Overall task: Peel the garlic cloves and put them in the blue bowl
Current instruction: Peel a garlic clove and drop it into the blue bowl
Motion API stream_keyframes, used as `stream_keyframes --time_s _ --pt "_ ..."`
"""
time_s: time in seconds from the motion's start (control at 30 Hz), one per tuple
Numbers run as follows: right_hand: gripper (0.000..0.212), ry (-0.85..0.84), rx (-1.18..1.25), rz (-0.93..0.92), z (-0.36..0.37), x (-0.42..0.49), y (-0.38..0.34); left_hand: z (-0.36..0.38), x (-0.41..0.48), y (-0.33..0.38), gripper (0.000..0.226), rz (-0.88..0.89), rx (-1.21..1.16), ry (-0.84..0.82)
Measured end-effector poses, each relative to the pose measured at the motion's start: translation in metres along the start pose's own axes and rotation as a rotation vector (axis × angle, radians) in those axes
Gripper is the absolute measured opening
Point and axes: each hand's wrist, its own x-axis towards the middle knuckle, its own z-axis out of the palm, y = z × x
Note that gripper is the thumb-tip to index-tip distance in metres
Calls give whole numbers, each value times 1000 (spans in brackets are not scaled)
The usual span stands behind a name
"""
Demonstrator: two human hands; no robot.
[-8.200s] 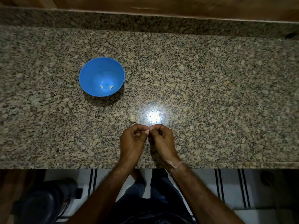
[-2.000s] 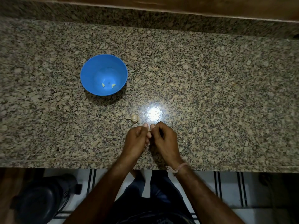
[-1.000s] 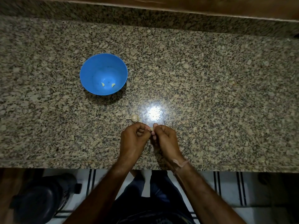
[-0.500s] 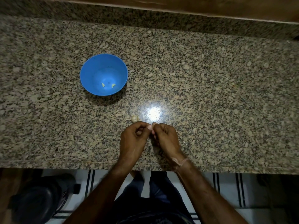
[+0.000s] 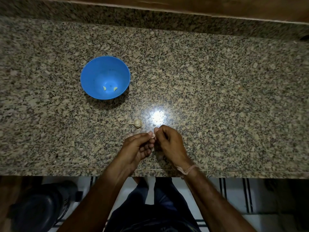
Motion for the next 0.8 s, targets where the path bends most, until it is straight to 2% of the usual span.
stream_keyframes --time_s 0.17,0.27,0.4,0.6,0.8 --pt "38 66 -11 -13 1 3 10 1 2 -5 8 47 5 80" --pt "34 88 -40 -24 2 2 13 1 4 -6 7 72 26 112" --pt "11 95 -90 -122 0 0 17 -1 5 -11 13 245 224 194" --pt "7 59 -10 -116 -1 -4 13 -1 8 -13 13 412 345 220" --pt "5 52 -82 -166 -4 -1 14 -5 9 -10 5 537 571 216"
